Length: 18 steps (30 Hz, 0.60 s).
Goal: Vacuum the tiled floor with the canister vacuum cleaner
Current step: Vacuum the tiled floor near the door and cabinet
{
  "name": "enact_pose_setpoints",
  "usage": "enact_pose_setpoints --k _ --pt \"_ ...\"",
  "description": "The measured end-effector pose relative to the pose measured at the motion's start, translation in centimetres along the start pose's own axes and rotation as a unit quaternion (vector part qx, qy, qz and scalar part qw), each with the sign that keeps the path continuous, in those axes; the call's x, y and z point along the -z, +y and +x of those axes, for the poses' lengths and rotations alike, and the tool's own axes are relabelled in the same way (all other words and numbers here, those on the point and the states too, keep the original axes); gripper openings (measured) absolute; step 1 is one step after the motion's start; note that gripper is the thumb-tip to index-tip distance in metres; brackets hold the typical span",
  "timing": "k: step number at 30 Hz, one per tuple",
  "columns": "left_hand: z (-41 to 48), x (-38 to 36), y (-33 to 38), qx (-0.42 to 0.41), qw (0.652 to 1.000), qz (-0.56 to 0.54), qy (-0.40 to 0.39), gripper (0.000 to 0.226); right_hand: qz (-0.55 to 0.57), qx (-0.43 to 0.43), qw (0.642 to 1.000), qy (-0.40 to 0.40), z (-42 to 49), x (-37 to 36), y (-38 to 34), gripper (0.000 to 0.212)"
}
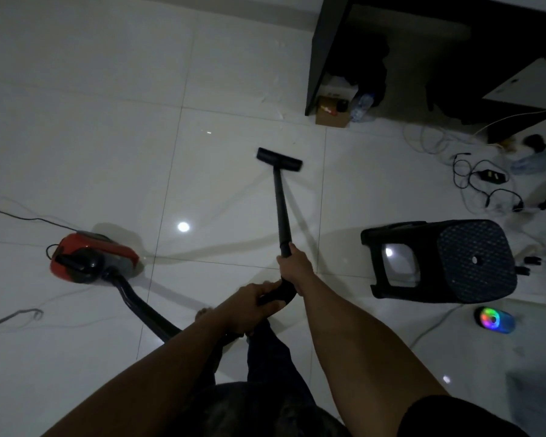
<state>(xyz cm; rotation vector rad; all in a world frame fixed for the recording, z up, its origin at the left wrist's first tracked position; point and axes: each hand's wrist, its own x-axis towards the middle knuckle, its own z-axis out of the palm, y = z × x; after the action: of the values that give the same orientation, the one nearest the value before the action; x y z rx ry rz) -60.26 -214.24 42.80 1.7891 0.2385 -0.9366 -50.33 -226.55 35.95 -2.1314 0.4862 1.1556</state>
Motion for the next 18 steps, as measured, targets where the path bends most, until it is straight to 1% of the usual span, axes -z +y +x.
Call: enact_pose_setpoints --k 5,9,12,18 --pt "0.7 0.8 1.1 0.023 0.999 -0.016 0.025 0.047 -0.013 0.009 1.000 0.000 1.1 0.7 -1.9 0.064" --pt "1.5 1.9 2.2 0.018 0.999 0.000 0.048 0.048 0.016 0.020 0.999 0.035 1.7 1.7 -3.2 0.060" --pt "1.2 2.0 2.6 0.020 0.999 -0.015 0.025 0.047 0.027 0.021 0.999 0.031 1.1 2.1 -2.8 0.061" --pt "0.6 1.7 2.1 0.024 1.000 -0.010 0.007 0.047 0.039 0.027 0.999 0.017 0.1 1.9 -2.3 0.060"
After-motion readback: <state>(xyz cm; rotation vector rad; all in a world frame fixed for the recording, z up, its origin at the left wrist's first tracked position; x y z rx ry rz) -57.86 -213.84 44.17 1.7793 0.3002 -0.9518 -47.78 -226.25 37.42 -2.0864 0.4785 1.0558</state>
